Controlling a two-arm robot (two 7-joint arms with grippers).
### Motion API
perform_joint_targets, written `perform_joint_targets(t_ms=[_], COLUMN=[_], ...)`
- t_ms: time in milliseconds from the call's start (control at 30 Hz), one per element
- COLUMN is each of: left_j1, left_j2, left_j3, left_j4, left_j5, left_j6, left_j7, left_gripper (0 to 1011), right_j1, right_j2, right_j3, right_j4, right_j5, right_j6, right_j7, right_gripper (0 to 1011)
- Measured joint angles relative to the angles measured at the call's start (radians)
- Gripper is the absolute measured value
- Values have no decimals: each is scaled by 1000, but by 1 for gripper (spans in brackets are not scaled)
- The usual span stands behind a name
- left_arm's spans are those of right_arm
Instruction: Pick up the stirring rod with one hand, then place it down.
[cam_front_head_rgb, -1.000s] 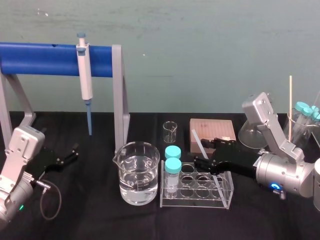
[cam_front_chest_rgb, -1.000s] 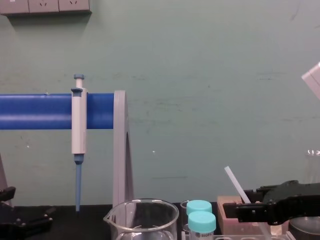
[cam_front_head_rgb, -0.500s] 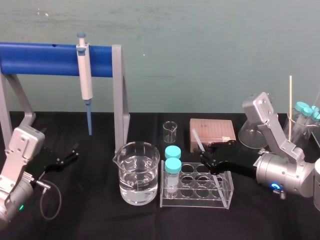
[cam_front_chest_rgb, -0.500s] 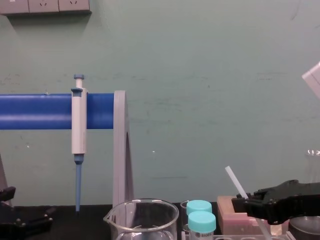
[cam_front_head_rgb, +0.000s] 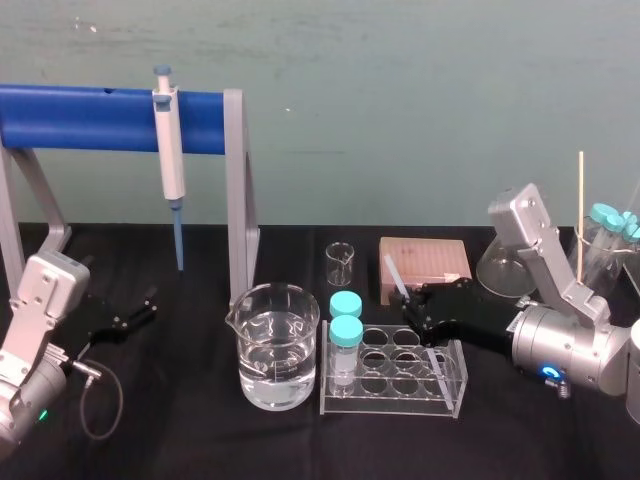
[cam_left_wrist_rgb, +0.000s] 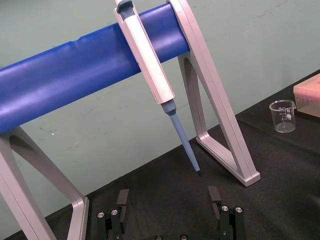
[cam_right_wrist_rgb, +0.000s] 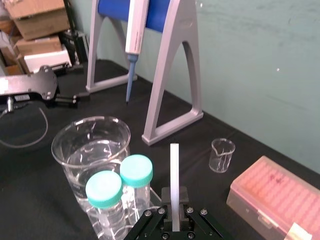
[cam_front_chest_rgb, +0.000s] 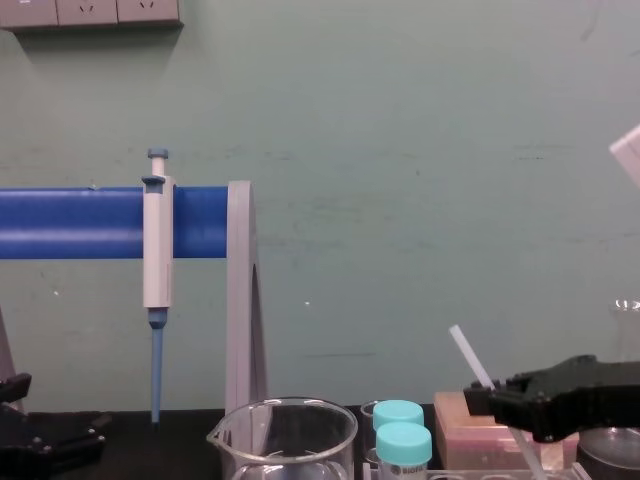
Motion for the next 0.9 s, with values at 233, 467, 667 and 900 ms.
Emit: perform_joint_targets(t_ms=[233, 467, 667, 900], left_j1=[0, 0, 0, 0], left_j2=[0, 0, 0, 0], left_j3=[0, 0, 0, 0], left_j4=[0, 0, 0, 0], left_j5=[0, 0, 0, 0], left_j6=[0, 0, 0, 0], left_j7=[0, 0, 0, 0], left_gripper=[1000, 1000, 1000, 1000], right_j1=[-32, -79, -114, -152], right_j2=[-25, -57, -66, -65], right_j3=[38, 93, 121, 148], right_j4=[-3, -6, -9, -24], right_j5=[9, 29, 42, 59], right_j6=[-87, -214, -300, -344], right_j7=[-23, -36, -7, 17], right_gripper=[72, 72, 72, 72])
